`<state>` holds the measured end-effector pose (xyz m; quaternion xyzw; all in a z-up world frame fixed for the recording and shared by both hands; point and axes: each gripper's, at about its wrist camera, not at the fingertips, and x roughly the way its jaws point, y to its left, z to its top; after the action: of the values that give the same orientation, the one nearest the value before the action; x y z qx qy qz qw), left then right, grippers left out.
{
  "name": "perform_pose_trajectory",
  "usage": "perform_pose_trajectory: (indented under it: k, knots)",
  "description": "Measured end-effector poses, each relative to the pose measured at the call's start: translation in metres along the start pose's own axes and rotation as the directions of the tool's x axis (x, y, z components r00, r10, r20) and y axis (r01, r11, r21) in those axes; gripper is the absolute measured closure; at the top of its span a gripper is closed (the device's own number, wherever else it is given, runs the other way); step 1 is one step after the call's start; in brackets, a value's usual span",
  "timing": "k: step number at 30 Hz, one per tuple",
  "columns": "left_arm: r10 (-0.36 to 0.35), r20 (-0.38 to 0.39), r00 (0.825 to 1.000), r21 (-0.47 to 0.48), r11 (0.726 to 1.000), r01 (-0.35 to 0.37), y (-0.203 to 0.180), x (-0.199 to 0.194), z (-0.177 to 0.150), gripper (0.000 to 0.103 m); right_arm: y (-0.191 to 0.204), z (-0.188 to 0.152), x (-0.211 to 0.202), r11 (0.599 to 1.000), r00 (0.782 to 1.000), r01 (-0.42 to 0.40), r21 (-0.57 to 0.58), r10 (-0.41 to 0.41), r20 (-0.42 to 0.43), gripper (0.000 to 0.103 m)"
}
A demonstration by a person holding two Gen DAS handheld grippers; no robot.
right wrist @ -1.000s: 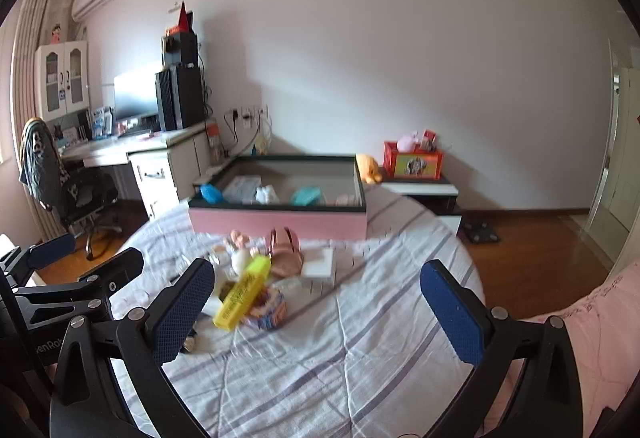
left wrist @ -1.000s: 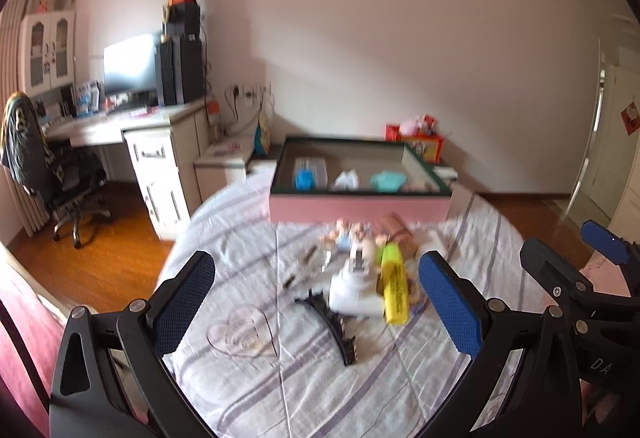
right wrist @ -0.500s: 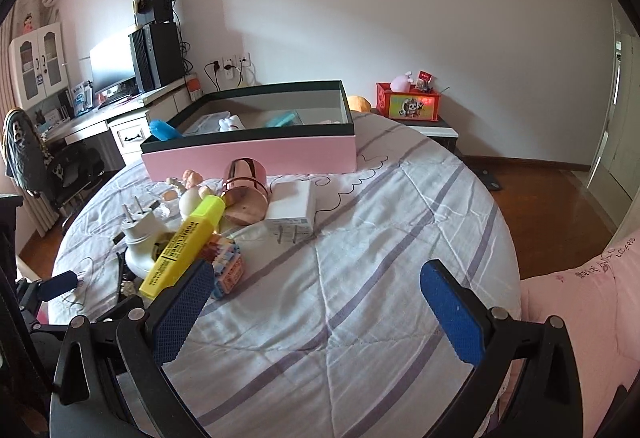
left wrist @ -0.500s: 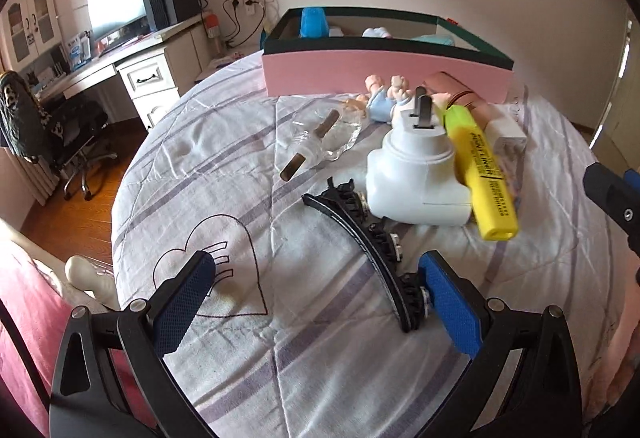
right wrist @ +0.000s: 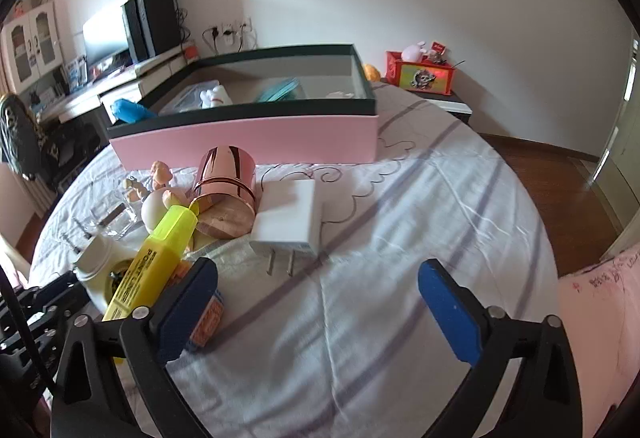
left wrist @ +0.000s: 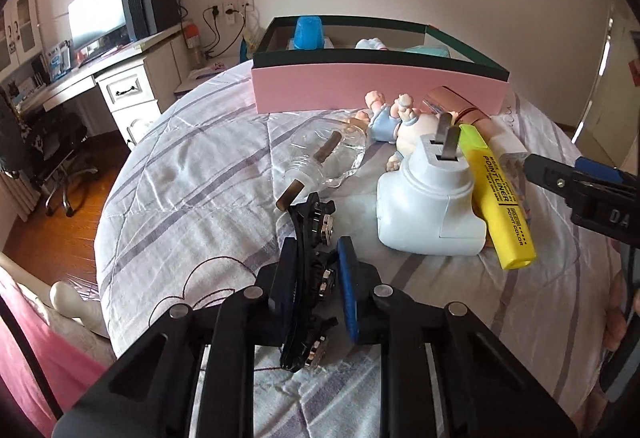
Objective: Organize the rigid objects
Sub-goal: 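Grasp the black hair clip with the left tool while the right tool grasps the white charger, then carry the hair clip and white charger over the pink box and open both tools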
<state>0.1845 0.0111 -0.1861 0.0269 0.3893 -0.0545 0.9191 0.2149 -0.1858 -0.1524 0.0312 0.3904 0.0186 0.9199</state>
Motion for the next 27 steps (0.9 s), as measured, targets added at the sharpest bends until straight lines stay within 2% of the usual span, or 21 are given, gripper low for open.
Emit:
perform_pose_trajectory:
  k: [1, 2, 3, 7, 11, 14, 20, 25, 27]
  knots:
    - [0.004, 0.002, 1.000, -0.003, 1.000, -0.004, 0.003, -0.001, 0.001, 0.084, 0.002, 0.003, 0.007, 1.000, 1.000, 0.002, -0.008, -0.002, -0.029, 0.011]
    - [0.009, 0.007, 1.000, -0.007, 1.000, -0.009, 0.006, -0.002, 0.002, 0.084, 0.004, 0.007, 0.014, 1.000, 0.998, 0.001, -0.014, -0.002, -0.058, 0.021]
    - [0.013, 0.010, 1.000, -0.011, 1.000, -0.012, 0.008, -0.002, 0.003, 0.084, 0.005, 0.010, 0.019, 1.000, 0.998, -0.007, -0.017, 0.005, -0.067, 0.025]
    - [0.009, 0.014, 1.000, -0.032, 0.999, -0.008, 0.017, 0.000, 0.006, 0.084, 0.008, 0.023, 0.036, 0.999, 0.994, 0.028, -0.041, -0.032, -0.103, 0.025]
    - [-0.023, 0.015, 1.000, -0.043, 0.999, 0.024, 0.021, 0.002, 0.010, 0.084, 0.008, 0.029, 0.050, 0.999, 0.992, 0.001, -0.047, -0.007, -0.128, 0.039]
    - [-0.055, 0.016, 0.998, -0.041, 0.998, 0.056, 0.021, 0.000, 0.011, 0.084, 0.010, 0.031, 0.048, 0.997, 0.993, -0.028, -0.070, 0.020, -0.117, 0.062]
    - [-0.096, 0.029, 0.995, -0.051, 0.994, 0.097, 0.018, -0.010, 0.007, 0.084, 0.004, 0.018, 0.024, 0.996, 0.995, -0.074, -0.043, 0.071, -0.069, 0.062]
    - [-0.092, 0.080, 0.993, -0.046, 0.994, 0.096, 0.011, -0.033, 0.011, 0.084, 0.002, 0.003, -0.020, 0.996, 0.995, -0.090, -0.013, 0.090, 0.031, 0.062]
    - [-0.095, 0.105, 0.990, -0.040, 0.994, 0.100, 0.007, -0.043, 0.014, 0.084, 0.007, -0.005, -0.046, 0.994, 0.990, -0.107, -0.010, 0.107, 0.096, 0.062]
